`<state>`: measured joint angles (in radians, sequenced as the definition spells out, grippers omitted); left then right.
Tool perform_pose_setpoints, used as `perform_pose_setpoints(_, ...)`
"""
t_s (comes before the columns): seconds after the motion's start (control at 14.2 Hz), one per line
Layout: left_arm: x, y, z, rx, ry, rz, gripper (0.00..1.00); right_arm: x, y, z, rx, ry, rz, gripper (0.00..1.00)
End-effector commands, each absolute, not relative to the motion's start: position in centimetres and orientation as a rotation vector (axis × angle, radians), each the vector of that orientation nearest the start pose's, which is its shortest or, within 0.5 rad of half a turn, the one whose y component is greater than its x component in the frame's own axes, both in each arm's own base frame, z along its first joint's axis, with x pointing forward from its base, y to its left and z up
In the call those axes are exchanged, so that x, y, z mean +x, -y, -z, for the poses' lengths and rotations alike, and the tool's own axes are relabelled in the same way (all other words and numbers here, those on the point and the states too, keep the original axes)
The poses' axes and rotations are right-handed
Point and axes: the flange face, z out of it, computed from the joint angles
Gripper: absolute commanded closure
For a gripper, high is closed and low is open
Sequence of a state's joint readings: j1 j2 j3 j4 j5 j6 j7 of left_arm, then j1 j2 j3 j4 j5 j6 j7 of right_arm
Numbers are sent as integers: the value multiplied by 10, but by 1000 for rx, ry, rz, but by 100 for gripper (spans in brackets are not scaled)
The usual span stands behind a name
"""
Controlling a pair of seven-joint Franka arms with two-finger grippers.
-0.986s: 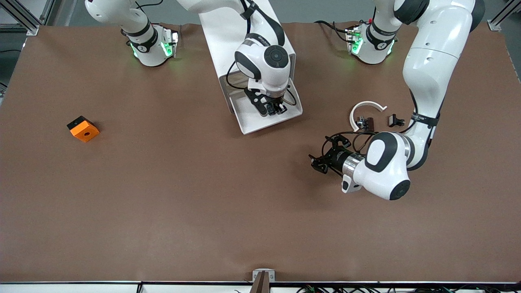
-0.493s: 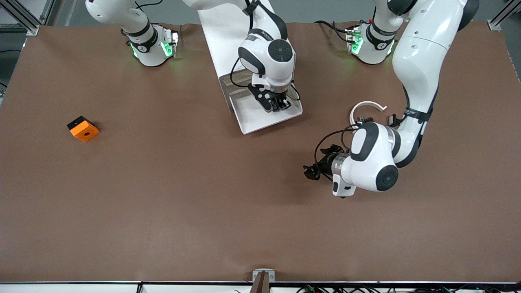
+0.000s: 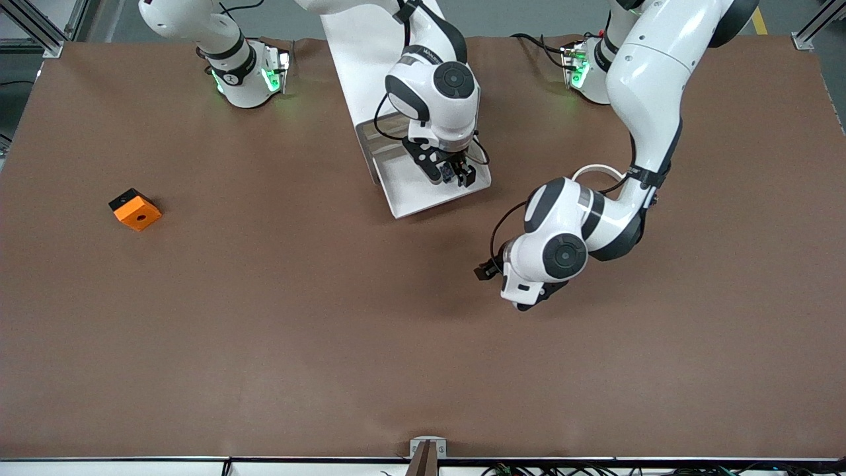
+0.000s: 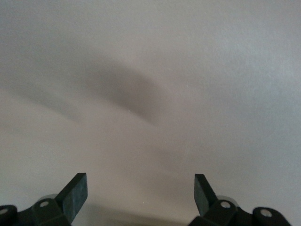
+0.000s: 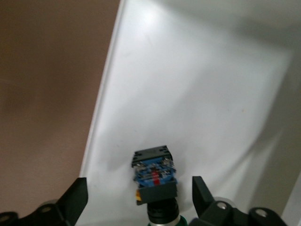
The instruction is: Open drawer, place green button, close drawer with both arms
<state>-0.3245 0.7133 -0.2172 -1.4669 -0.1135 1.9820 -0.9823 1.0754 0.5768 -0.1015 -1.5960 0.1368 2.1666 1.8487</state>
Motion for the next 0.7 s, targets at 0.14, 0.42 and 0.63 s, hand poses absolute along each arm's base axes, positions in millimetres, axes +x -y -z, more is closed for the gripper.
perform_pose_setpoints(0.14, 595, 355, -262, -3043, 774, -412, 0, 459, -515, -376, -2924, -1263, -198, 0)
perform_pose_setpoints(0.42, 581, 373, -259, -3036, 701, -404, 0, 519, -407, -453, -3035, -1027, -316, 0)
perform_pose_setpoints(0.63, 571, 382, -257, -3026, 620, -336, 0, 548, -307, -501, -3069, -878, -414, 0)
